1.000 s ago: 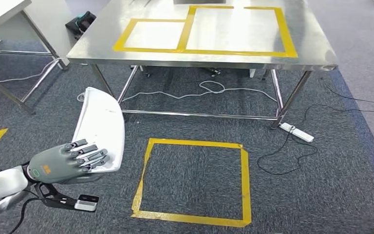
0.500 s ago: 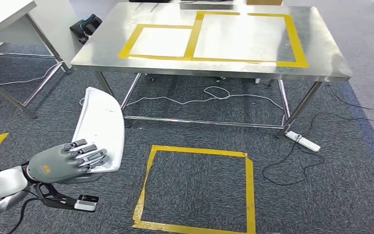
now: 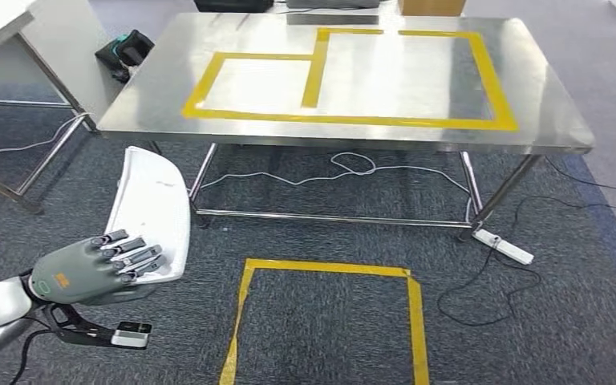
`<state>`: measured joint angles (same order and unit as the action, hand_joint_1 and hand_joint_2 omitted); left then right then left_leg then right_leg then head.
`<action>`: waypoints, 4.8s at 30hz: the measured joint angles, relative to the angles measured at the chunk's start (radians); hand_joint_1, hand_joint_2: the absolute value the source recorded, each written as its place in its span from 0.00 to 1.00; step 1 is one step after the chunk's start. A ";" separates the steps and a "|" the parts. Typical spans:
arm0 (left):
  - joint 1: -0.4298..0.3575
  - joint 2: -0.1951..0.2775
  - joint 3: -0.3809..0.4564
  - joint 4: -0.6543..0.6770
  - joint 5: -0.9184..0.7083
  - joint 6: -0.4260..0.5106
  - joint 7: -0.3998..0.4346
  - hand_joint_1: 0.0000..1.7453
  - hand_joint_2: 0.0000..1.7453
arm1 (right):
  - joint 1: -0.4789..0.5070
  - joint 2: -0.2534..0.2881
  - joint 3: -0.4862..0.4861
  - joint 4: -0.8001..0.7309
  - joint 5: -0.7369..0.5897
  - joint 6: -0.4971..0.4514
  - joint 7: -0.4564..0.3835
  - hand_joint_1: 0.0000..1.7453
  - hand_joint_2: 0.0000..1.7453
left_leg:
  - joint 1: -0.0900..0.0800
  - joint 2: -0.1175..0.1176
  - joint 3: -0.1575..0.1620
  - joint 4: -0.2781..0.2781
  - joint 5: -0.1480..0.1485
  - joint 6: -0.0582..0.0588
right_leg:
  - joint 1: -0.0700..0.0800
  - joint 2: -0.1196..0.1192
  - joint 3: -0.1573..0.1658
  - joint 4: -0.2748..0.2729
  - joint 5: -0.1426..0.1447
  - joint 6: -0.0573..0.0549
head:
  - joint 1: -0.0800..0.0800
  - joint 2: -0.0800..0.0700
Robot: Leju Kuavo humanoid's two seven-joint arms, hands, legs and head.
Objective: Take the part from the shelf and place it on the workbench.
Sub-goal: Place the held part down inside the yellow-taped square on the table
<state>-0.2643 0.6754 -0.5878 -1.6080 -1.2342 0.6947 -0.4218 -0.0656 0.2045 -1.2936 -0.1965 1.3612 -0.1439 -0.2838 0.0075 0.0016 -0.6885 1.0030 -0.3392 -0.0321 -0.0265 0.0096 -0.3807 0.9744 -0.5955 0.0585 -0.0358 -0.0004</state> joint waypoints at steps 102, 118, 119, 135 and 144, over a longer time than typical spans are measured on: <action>-0.178 -0.298 -0.203 0.206 0.070 -0.087 -0.025 1.00 0.00 | -0.007 0.026 0.077 0.004 0.051 -0.020 0.020 0.00 0.00 | -0.002 -0.013 0.125 -0.031 -0.094 0.006 | 0.015 0.003 -0.220 0.043 0.159 -0.020 | 0.018 0.000; -0.370 -0.475 -0.288 0.405 0.106 -0.255 0.073 1.00 0.00 | -0.004 0.031 0.094 0.006 0.051 -0.012 0.021 0.00 0.00 | -0.002 -0.013 0.124 -0.045 -0.085 0.013 | 0.015 0.003 -0.222 0.027 0.166 -0.019 | 0.017 0.000; -0.378 -0.484 -0.289 0.419 0.110 -0.263 0.080 1.00 0.00 | -0.004 0.031 0.095 0.006 0.050 -0.011 0.021 0.00 0.00 | -0.002 -0.013 0.124 -0.045 -0.085 0.013 | 0.015 0.003 -0.223 0.027 0.166 -0.019 | 0.018 0.000; -0.428 -0.567 -0.260 0.607 0.127 -0.318 0.176 1.00 0.00 | 0.003 0.031 0.093 0.006 0.023 -0.005 0.034 0.00 0.00 | -0.003 -0.013 0.124 -0.046 -0.085 0.013 | 0.014 0.003 -0.222 0.027 0.168 -0.018 | 0.018 0.000; -0.389 -0.590 -0.247 0.691 0.155 -0.302 0.148 1.00 0.00 | 0.003 0.031 0.092 0.006 0.024 0.001 0.034 0.00 0.00 | -0.003 -0.013 0.124 -0.046 -0.085 0.013 | 0.014 0.003 -0.221 0.027 0.168 -0.018 | 0.018 0.000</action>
<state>-0.6534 0.0854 -0.8348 -0.9171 -1.0794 0.3931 -0.2734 -0.0623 0.2354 -1.2013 -0.1900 1.3854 -0.1426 -0.2502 0.0048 -0.0118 -0.5646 0.9569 -0.4239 -0.0192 -0.0128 0.0126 -0.6018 1.0015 -0.4275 0.0403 -0.0180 0.0000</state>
